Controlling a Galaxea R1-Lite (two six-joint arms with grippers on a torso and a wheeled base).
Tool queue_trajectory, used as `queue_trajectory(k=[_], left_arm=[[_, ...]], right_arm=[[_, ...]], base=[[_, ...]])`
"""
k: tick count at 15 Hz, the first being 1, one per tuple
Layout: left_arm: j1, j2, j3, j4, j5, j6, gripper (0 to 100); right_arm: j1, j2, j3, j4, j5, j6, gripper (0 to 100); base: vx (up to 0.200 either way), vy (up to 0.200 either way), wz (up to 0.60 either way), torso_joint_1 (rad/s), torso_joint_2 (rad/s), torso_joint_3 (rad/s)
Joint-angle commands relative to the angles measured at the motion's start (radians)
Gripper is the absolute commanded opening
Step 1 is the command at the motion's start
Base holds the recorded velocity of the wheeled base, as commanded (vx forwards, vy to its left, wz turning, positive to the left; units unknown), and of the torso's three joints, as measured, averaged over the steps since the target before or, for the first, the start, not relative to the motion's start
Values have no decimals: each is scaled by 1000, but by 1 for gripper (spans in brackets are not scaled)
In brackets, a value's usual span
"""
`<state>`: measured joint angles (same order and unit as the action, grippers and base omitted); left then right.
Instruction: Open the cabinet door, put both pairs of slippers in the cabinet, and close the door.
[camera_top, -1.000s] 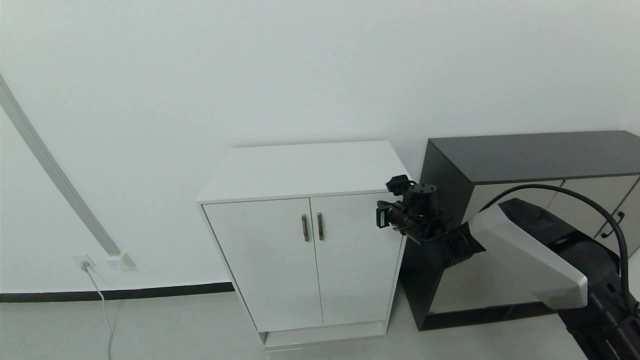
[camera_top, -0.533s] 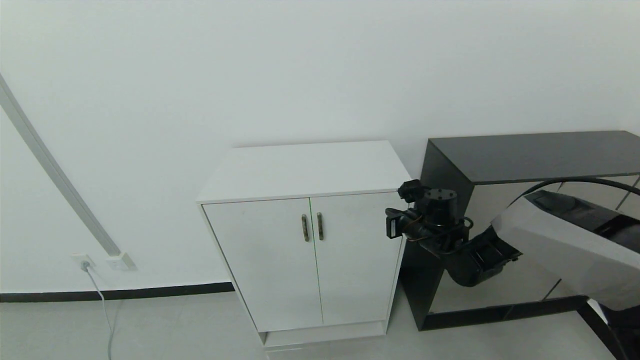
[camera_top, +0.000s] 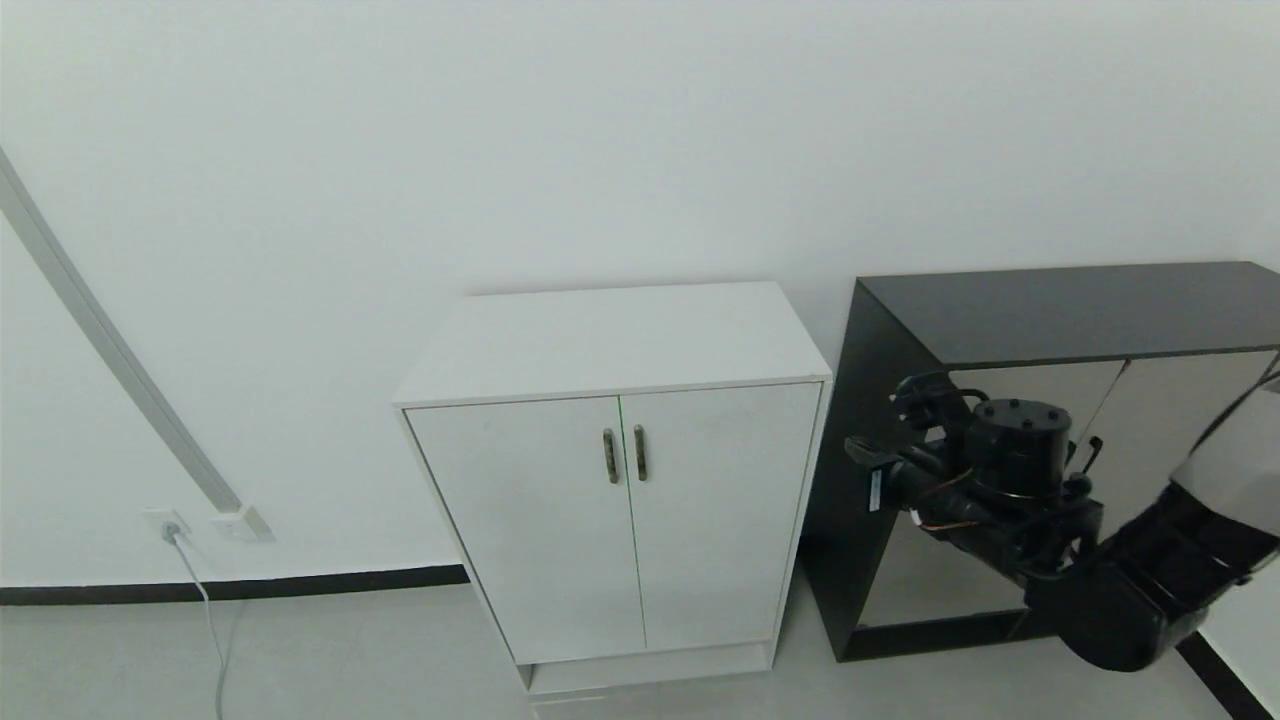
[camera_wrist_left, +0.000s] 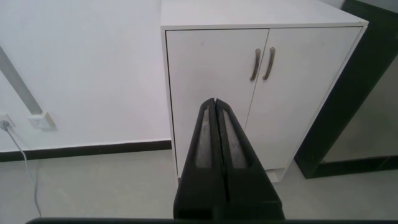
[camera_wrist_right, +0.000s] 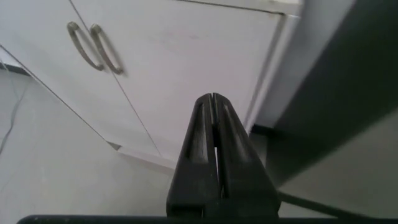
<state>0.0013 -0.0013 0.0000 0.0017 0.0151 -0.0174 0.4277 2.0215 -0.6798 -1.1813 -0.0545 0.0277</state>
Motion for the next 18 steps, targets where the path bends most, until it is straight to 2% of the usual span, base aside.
queue_trajectory(k=[1,4,9,12,14,18], left_arm=[[0,1,0,0,0,-1,0],[0,1,0,0,2,-1,0],[0,1,0,0,2,-1,0],[0,1,0,0,0,-1,0],[0,1,0,0,2,-2,0],[0,1,0,0,2,-2,0]], right_arm=[[-36,-142,143,-34,-10,0,0],[-121,-300,345,-57,-39,0,0],[-294,-534,551,-49,-65,-12,0],[-331,-665,674,-35,-65,-41,0],[-351,-793,680,81,-70,-48,0],[-349,-1126,680,489,-50,-45,0]], base=[[0,0,0,0,0,0],[0,0,0,0,0,0],[0,0,0,0,0,0],[0,0,0,0,0,0],[0,0,0,0,0,0],[0,0,0,0,0,0]])
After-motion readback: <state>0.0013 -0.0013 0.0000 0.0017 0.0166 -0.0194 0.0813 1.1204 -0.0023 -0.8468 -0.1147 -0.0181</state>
